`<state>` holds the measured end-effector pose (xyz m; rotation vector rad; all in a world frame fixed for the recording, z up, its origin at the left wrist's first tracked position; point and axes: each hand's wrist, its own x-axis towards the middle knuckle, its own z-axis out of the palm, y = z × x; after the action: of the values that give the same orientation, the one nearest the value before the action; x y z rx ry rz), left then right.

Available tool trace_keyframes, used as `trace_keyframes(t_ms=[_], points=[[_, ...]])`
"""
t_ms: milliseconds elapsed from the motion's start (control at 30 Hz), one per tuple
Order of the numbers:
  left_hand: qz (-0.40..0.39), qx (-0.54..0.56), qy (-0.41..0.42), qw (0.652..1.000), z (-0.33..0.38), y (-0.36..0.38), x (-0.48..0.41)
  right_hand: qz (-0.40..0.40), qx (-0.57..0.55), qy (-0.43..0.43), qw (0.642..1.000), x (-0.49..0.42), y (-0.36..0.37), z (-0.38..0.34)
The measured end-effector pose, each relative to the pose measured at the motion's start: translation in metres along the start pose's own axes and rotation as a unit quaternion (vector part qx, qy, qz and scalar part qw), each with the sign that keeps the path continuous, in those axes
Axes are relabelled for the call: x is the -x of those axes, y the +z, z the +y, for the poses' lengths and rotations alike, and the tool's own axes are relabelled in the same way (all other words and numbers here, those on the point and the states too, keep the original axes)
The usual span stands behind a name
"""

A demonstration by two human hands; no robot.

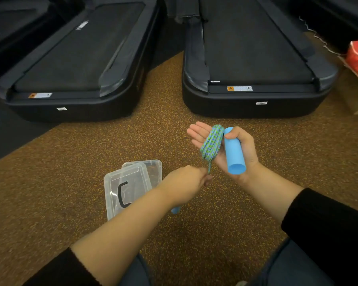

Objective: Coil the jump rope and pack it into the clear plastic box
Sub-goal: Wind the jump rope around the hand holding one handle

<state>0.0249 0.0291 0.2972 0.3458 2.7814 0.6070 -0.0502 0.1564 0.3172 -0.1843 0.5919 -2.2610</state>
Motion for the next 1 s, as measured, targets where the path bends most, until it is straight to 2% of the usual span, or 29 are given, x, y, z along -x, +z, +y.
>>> trace_keyframes(t_ms=[267,433,533,700,800,900,1000], points=[[0.037,-0.086,0.019,0.995,-0.004,-0.013,0.006,0.009,0.135,0.074,0.988,-0.005,-0.012,0.001],[0.057,-0.148,0.034,0.987,-0.004,-0.022,0.011,0.029,0.15,0.079,0.985,-0.006,-0.019,0.002],[0.065,-0.174,0.038,0.982,-0.006,-0.027,0.011,0.025,0.138,0.101,0.985,-0.006,-0.019,0.009],[0.064,-0.184,0.036,0.98,-0.009,-0.027,0.011,0.025,0.182,0.148,0.972,-0.004,-0.023,0.015],[0.077,-0.166,0.036,0.983,-0.009,-0.03,0.012,0.032,0.242,0.165,0.956,-0.002,-0.023,0.013],[0.102,-0.13,0.038,0.985,-0.011,-0.036,0.014,0.089,0.338,0.186,0.918,0.006,-0.021,0.013],[0.11,-0.11,0.032,0.987,-0.014,-0.042,0.015,0.091,0.373,0.214,0.898,0.013,-0.016,0.015]])
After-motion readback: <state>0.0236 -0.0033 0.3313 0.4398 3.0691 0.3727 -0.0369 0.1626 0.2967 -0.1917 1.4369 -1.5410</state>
